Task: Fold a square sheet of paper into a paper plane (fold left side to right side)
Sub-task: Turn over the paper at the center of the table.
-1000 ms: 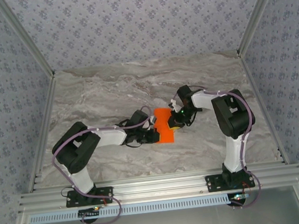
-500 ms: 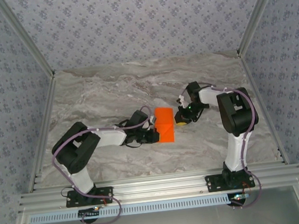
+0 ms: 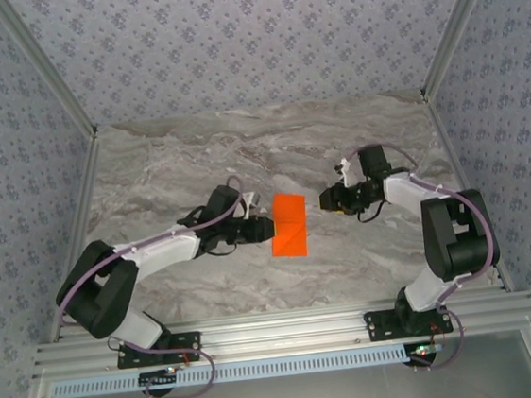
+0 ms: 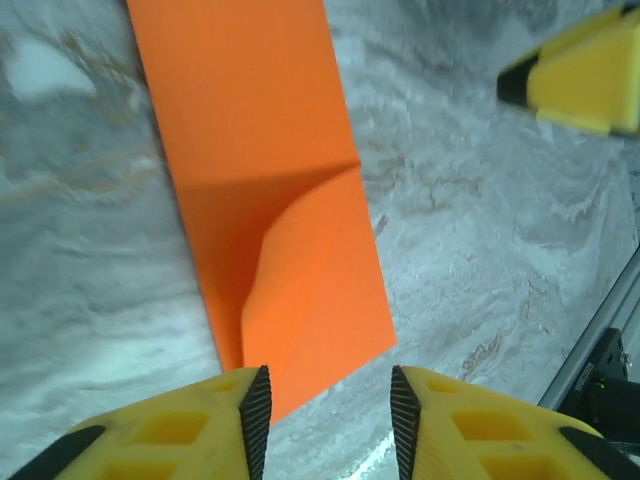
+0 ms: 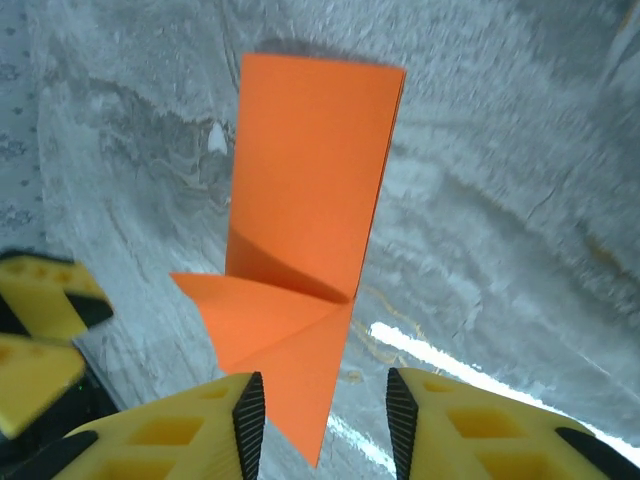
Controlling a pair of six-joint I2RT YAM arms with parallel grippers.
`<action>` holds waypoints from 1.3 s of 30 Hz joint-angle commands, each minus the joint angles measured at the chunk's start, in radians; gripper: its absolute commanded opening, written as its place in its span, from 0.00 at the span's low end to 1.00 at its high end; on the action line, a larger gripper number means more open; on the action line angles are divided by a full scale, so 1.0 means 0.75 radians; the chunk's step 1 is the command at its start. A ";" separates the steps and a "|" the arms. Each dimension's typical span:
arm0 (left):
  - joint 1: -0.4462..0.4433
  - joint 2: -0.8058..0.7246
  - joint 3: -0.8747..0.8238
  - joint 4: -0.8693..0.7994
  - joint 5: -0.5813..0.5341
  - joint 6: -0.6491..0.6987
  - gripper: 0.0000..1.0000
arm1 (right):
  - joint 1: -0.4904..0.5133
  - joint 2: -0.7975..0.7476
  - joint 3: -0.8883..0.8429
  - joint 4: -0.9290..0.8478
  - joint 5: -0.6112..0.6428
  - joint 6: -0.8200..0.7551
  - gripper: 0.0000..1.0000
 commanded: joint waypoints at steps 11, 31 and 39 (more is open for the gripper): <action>0.043 0.303 0.140 0.162 0.221 0.025 0.52 | 0.066 -0.132 -0.204 0.145 -0.083 0.117 0.53; 0.042 0.246 0.125 0.091 0.099 0.068 0.04 | 0.224 0.023 -0.100 0.209 -0.089 0.211 0.59; 0.045 0.233 0.114 0.082 0.085 0.070 0.04 | 0.280 0.133 -0.032 0.291 -0.104 0.275 0.58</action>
